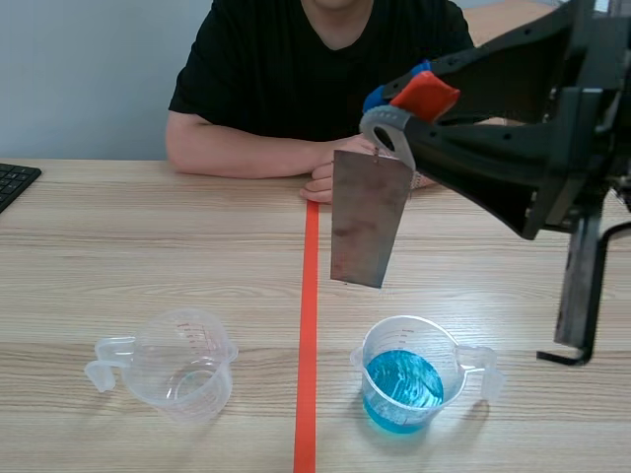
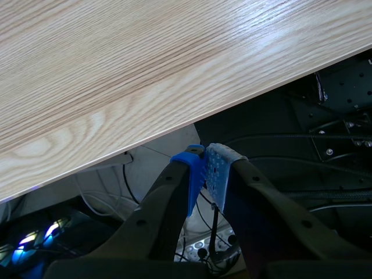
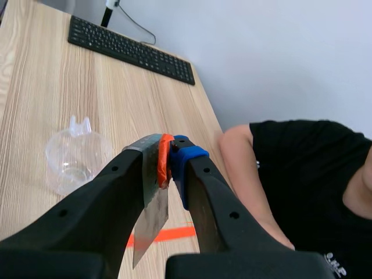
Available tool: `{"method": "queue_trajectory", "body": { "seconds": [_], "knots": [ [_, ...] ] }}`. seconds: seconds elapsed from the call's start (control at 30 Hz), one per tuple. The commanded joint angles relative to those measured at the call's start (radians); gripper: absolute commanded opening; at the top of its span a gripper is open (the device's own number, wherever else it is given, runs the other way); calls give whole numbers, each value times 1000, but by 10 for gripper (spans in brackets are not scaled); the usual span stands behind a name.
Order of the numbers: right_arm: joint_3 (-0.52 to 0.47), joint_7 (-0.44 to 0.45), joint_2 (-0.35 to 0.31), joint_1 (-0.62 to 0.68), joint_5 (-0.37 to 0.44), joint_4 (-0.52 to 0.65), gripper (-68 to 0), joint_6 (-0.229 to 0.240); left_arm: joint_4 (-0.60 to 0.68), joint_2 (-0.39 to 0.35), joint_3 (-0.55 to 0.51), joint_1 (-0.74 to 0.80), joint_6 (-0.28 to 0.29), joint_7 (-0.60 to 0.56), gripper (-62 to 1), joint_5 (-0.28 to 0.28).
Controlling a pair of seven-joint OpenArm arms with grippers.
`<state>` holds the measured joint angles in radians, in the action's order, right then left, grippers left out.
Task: Do the redox reaction experiment.
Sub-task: 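Put the plate into the left beaker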
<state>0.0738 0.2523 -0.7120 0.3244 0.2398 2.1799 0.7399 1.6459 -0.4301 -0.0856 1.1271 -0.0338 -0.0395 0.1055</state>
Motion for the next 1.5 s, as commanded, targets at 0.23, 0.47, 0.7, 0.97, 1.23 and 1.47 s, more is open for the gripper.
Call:
{"method": "queue_trajectory", "body": {
  "seconds": [0.23, 0.47, 0.7, 0.97, 1.23, 1.47],
  "knots": [
    [159, -77, 6, -190, 76, 0, -658, 6, 16, -5, 5, -17, -1, -19, -565, 6],
    [314, -148, 79, -335, 83, -79, -658, 6, 16, -5, 5, -17, 0, -19, -565, 6],
    [465, -229, 172, -462, 83, -144, -658, 6, 16, -5, 5, -17, 0, -15, -565, 6],
    [585, -306, 283, -527, 83, -198, -658, 6, 16, -5, 5, -16, -1, -12, -565, 6],
    [654, -383, 364, -526, 83, -227, -658, 6, 16, -5, 5, -16, -1, 18, -565, 6],
    [676, -395, 389, -524, 82, -256, -658, 6, 16, -5, 5, -13, -1, 45, -565, 6]
  ]
}}
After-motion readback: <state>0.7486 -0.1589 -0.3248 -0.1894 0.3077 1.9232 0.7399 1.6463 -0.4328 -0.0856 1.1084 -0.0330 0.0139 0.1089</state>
